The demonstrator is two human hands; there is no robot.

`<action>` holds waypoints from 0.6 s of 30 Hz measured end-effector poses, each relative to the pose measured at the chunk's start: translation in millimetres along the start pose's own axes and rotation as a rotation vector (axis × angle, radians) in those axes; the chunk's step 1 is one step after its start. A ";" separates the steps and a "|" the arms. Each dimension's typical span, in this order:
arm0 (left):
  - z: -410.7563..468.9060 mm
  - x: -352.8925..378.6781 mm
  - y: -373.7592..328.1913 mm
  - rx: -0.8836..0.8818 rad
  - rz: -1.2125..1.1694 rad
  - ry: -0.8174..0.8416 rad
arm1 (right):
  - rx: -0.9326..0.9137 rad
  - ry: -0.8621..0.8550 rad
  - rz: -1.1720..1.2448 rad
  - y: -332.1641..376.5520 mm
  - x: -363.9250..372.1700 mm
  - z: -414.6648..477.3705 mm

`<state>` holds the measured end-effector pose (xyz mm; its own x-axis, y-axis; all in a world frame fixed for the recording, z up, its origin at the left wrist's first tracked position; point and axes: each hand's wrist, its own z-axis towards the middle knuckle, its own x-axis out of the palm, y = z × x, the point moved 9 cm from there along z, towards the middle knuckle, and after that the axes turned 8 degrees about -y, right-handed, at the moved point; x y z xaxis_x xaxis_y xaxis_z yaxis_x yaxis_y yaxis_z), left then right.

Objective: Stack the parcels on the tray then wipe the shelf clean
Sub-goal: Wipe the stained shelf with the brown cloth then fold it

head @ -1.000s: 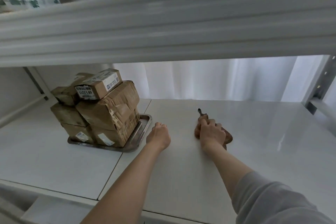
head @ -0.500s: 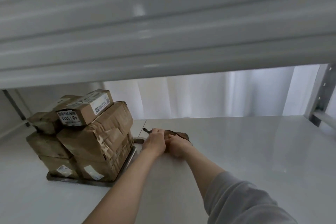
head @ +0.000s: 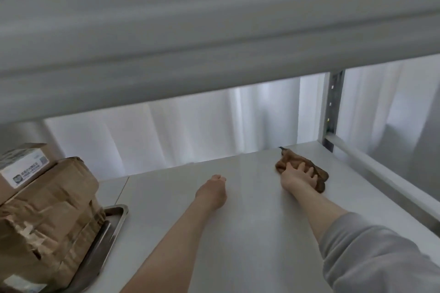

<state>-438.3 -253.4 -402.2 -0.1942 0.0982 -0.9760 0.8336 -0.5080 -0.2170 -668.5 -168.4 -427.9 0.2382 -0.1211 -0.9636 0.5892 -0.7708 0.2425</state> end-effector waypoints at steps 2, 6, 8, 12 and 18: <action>6.0 6.4 -25.4 0.055 0.012 0.010 | 0.051 -0.006 0.019 -17.6 -3.9 5.6; 14.1 14.5 -56.1 0.101 0.061 0.005 | -0.080 0.012 0.051 6.4 -3.2 6.8; 17.7 18.7 -62.8 0.083 0.097 -0.006 | -0.274 0.078 0.096 37.5 1.0 0.5; 25.9 22.6 -72.3 0.040 0.157 -0.019 | -0.442 0.180 0.181 59.8 5.3 -12.7; 36.5 36.3 -82.5 0.009 0.164 0.038 | -0.163 0.053 0.133 -16.2 -12.0 17.4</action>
<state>-533.1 -239.2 -419.2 -0.0362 0.0454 -0.9983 0.8479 -0.5274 -0.0547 -694.4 -165.4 -422.2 0.3596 -0.1784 -0.9159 0.6663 -0.6380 0.3859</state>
